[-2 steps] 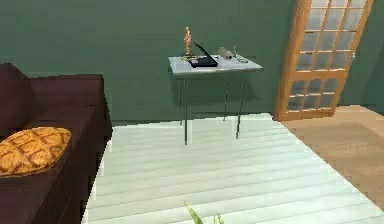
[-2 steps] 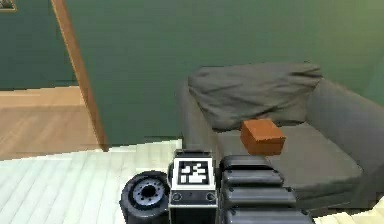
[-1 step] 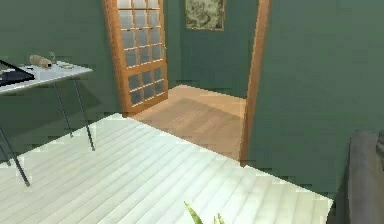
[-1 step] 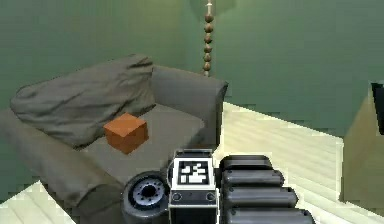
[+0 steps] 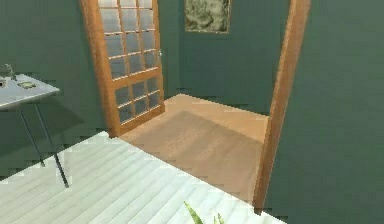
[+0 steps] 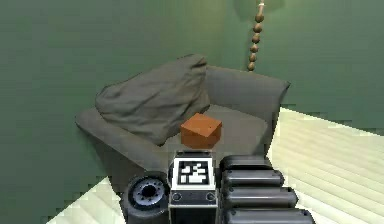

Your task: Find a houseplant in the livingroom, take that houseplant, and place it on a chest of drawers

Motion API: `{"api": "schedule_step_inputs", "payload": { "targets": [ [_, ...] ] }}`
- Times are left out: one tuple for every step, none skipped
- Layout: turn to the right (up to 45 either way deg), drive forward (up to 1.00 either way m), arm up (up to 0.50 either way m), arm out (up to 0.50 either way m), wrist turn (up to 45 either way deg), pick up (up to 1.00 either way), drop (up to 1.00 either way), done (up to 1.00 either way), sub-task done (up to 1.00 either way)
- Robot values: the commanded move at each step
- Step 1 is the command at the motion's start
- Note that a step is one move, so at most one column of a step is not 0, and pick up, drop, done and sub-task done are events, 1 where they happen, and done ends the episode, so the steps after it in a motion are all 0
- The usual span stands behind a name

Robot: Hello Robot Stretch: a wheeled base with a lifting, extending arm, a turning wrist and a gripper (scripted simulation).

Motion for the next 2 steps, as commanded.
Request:
{"api": "schedule_step_inputs", "payload": {
  "targets": [
    [21.0, 0.0, 0.0, 0.0, 0.0, 0.0, 0.0, 0.0, 0.0],
    [0.0, 0.05, 0.0, 0.0, 0.0, 0.0, 0.0, 0.0, 0.0]
  ]
}}
